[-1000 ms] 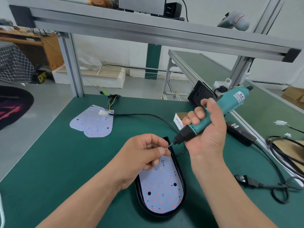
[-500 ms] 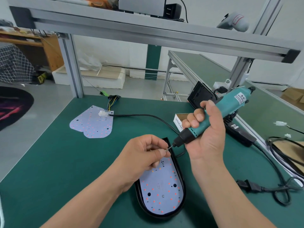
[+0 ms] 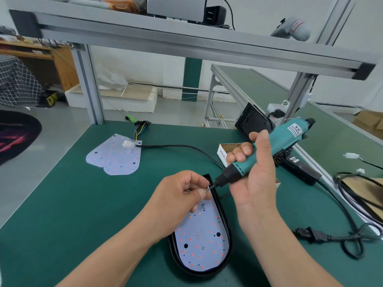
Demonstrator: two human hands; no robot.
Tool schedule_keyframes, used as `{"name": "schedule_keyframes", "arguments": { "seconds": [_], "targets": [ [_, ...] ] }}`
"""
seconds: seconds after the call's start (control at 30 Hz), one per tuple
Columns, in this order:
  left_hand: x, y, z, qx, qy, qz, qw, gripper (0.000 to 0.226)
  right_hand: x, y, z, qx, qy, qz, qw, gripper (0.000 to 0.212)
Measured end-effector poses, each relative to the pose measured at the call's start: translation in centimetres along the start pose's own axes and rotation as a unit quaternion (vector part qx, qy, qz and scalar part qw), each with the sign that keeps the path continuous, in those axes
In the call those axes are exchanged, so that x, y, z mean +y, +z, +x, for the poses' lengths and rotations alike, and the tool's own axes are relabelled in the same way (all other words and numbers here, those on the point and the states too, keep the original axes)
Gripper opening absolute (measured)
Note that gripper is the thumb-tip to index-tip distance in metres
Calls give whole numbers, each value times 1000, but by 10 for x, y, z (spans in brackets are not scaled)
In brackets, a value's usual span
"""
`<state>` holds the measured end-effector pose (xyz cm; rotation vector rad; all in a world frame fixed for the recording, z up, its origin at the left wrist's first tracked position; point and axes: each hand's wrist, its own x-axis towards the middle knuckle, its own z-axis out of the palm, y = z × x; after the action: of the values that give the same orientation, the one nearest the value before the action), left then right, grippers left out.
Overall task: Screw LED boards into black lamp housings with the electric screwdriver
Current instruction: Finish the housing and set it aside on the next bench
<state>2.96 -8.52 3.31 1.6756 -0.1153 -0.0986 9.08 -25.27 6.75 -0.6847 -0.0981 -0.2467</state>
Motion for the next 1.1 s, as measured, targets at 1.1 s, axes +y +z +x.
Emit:
{"name": "schedule_keyframes", "arguments": {
  "seconds": [1.1],
  "targets": [
    [5, -32, 9, 157, -17, 299, 941, 20, -3, -6, 5, 15, 11, 38, 999, 15]
  ]
}}
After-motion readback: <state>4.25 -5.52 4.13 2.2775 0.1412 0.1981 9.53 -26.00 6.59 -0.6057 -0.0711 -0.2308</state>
